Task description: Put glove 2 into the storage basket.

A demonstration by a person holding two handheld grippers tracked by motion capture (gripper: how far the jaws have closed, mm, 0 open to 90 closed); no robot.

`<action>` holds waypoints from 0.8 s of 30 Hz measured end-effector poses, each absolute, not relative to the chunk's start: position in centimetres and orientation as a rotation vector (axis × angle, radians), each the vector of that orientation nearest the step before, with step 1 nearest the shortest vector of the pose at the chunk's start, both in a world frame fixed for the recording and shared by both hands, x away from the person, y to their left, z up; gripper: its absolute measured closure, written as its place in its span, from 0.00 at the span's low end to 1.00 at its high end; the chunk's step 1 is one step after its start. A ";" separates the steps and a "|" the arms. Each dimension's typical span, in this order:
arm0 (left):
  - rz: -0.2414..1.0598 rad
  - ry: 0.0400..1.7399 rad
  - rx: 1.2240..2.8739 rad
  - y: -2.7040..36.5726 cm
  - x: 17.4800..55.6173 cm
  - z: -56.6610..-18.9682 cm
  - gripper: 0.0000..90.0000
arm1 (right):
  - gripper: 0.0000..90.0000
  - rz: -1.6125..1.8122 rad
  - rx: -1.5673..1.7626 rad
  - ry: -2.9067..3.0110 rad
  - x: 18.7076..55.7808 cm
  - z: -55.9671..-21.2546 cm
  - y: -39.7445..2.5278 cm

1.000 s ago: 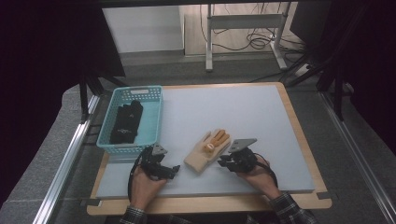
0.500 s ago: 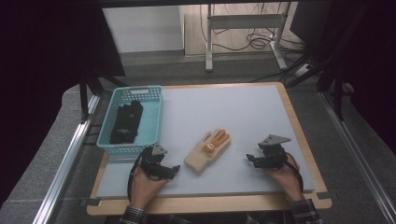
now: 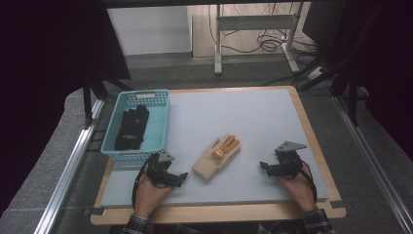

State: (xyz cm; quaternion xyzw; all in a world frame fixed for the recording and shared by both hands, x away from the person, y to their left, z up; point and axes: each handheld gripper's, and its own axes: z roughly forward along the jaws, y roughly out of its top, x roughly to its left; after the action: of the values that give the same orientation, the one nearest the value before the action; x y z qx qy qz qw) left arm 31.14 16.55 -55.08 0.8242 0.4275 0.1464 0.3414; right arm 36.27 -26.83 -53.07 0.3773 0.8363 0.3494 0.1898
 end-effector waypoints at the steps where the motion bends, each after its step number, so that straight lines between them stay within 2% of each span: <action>1: 0.383 1.114 2.139 16.5 31.1 -55.1 0.01 | 0.19 0.982 1.060 2.350 36.3 -53.1 -26.8; 7: 0.373 1.098 2.161 16.4 30.8 -54.4 0.08 | 0.19 0.982 1.060 2.350 36.3 -53.1 -26.8; 19: 0.303 0.993 2.130 13.6 31.6 -51.3 0.05 | 0.19 0.982 1.060 2.346 36.2 -53.1 -26.8; 24: 0.266 0.949 2.140 10.9 33.2 -49.6 0.03 | 0.19 0.983 1.061 2.346 36.2 -53.1 -26.8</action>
State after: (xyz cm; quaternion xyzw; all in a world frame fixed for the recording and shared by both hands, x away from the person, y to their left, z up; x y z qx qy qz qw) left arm 33.19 10.93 -49.59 0.8392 0.3719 0.1043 0.3827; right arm 36.23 -26.82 -53.09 0.3778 0.8355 0.3500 0.1917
